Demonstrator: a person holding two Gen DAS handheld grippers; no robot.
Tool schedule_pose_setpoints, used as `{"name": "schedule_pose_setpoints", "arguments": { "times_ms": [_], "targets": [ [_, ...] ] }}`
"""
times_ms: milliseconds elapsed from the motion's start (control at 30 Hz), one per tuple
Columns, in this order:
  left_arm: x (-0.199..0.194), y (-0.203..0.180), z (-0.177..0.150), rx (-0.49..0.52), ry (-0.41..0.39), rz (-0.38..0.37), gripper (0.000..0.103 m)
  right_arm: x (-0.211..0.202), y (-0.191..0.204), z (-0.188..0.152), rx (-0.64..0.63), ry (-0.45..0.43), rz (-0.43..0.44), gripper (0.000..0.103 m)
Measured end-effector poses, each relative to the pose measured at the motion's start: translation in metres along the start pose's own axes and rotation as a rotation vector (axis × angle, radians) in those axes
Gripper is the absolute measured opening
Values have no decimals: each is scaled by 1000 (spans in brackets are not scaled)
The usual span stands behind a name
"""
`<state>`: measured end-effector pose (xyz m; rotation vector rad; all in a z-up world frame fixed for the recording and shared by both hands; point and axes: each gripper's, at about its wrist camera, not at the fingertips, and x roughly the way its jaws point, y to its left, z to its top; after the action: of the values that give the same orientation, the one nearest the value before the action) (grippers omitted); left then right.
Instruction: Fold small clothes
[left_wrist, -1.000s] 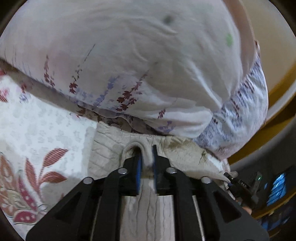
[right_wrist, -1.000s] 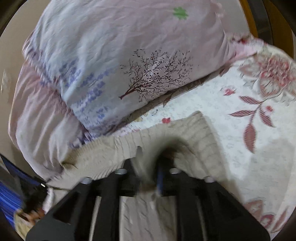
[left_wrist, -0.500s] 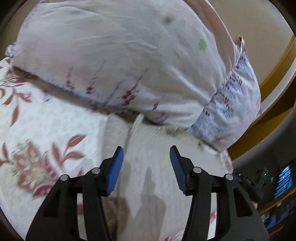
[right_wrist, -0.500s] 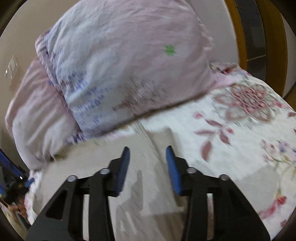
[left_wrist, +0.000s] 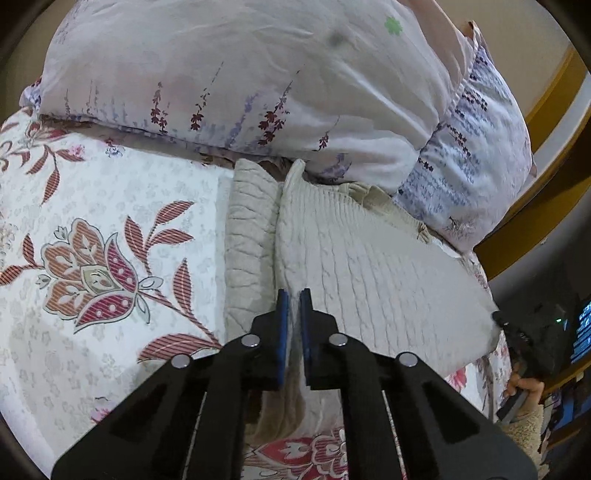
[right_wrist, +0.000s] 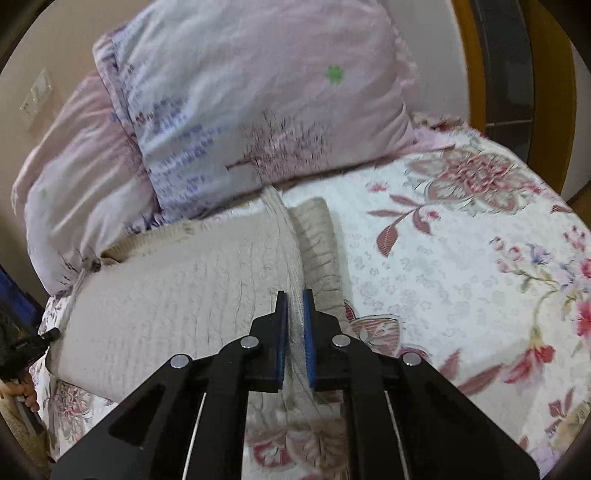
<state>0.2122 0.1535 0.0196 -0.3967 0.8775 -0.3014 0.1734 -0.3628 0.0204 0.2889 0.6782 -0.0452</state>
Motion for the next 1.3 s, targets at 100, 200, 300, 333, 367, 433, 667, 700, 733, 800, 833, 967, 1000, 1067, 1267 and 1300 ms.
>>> {"name": "schedule_pose_setpoints", "arguments": {
  "times_ms": [100,200,300,333,367,433,667,700,733,800,833,967,1000,1067,1267,1300],
  "targets": [
    [-1,2,-2,13,9,17,5,2,-3,-6,-13,20,-60,8],
    [4,10,-3,-6,21,29,5,22,-6,-11,-22,82,-118,9],
    [3,14,-6,-22,20,15,7,26,6,-8,-94,81,-178,11],
    [1,14,-6,-25,16,12,10,24,8,-5,-96,73,-189,18],
    [-1,14,-6,-29,10,8,11,20,9,-4,-94,58,-198,22],
    [-11,10,-6,-29,-26,7,25,11,18,2,-110,3,-184,31],
    [-13,-39,-7,141,-106,-25,40,34,74,-7,-235,51,-20,31],
    [-5,-43,-8,155,-80,-15,40,40,84,-10,-261,57,-7,31],
    [1,-44,-10,159,-61,-3,40,46,90,-12,-278,69,-3,31],
    [16,-41,-14,153,-8,31,39,62,99,-18,-304,128,-17,32],
    [22,-39,-16,152,11,42,38,69,102,-20,-317,139,-33,33],
    [10,-32,-15,123,-19,3,43,60,109,-12,-276,119,8,33],
    [4,-28,-11,94,-44,-11,54,57,113,-11,-266,110,51,33],
    [-8,-15,-3,29,-99,-13,66,59,126,-10,-287,107,79,33],
    [-1,30,11,-199,-57,-50,68,81,157,-21,-337,163,119,33],
    [4,37,10,-239,-35,-71,68,84,160,-24,-352,165,102,34]
  ]
}}
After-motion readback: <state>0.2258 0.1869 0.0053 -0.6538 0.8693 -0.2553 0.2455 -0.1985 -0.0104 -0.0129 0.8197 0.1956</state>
